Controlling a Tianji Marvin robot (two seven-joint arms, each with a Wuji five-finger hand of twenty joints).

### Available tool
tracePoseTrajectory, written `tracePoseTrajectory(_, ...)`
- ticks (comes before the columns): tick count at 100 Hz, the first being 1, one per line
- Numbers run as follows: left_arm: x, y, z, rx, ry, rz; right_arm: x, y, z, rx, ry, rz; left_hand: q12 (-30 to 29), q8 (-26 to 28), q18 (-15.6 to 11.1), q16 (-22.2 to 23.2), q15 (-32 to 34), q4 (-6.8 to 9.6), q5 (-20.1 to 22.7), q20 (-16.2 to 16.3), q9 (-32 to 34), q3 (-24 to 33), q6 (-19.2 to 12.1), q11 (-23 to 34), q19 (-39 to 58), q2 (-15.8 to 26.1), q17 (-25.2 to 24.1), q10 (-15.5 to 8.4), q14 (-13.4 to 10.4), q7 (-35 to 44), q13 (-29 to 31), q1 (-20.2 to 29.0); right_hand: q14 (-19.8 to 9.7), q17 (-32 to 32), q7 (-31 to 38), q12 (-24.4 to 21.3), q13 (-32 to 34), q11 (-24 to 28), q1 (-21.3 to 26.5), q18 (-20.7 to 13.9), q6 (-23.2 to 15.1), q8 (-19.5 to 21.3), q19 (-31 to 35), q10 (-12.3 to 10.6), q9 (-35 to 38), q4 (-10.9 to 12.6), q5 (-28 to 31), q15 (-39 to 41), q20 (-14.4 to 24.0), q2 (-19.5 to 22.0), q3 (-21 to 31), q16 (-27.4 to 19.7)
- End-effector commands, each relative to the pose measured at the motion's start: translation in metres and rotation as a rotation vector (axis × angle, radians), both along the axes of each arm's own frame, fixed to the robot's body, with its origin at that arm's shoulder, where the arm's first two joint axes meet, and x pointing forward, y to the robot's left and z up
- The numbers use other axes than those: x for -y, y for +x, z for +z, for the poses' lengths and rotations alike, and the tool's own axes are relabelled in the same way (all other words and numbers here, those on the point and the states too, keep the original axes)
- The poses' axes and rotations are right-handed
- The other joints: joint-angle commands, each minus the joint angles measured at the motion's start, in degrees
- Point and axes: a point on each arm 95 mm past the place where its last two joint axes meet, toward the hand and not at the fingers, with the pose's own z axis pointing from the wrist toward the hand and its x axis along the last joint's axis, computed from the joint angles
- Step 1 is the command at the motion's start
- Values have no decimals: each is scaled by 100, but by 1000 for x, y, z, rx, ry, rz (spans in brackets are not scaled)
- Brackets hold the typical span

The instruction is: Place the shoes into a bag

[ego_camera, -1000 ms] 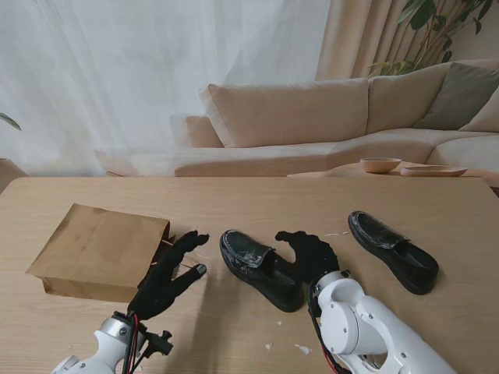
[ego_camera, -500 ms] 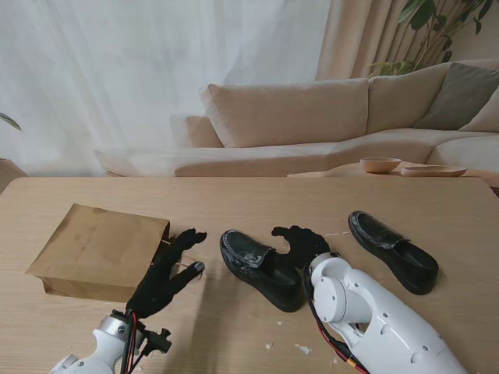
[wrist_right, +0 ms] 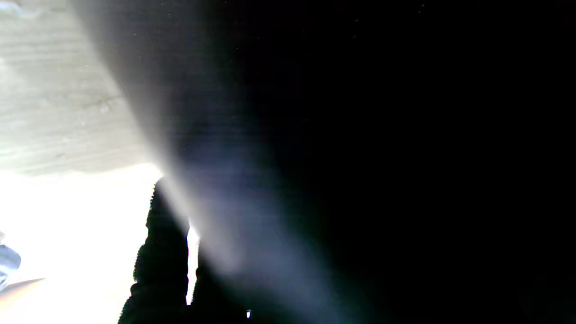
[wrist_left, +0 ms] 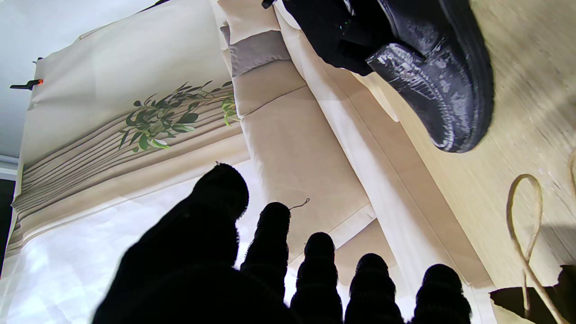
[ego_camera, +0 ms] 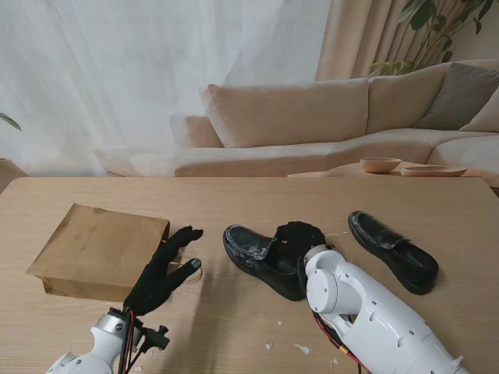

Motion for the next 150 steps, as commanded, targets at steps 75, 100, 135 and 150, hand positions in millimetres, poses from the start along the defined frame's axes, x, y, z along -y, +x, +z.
tracePoseTrajectory(75,2,-2,-2,-6,-1,-17,37,-58,27,82,54,-267,70,48,-211,59,-36,-51,-11,101,-49,104,-80,80,-33,9,-29,-133,-142,85,-68,48,127,-9,1509,531,213,822,674,29,411,1823,602,318,2,442,265,387,-54,451,622,227)
tracePoseTrajectory(100,4,-1,-3,-10,7,-20,65,-73,37,122,38,-399,70,50,-214,58,-35,-52,-20,101,-47,103,-93,81,-36,6,-28,-128,-148,86,-67,48,142,-28,1468,553,197,798,704,47,386,1846,623,322,-3,435,277,378,-31,457,569,222)
tracePoseTrajectory(135,7,1,-5,-14,17,-21,95,-71,37,138,-14,-506,70,51,-213,49,-40,-51,-30,100,-46,103,-102,79,-39,6,-27,-132,-143,88,-67,47,100,-118,1388,584,-22,757,696,4,239,1895,652,307,-250,412,236,345,26,550,420,215)
tracePoseTrajectory(150,9,2,-6,-16,23,-20,104,-74,36,143,-34,-541,70,53,-219,50,-38,-52,-37,101,-47,105,-118,79,-39,7,-26,-140,-149,91,-67,40,38,-220,1345,593,-317,797,719,-61,226,1916,641,349,-622,413,249,334,73,535,401,211)
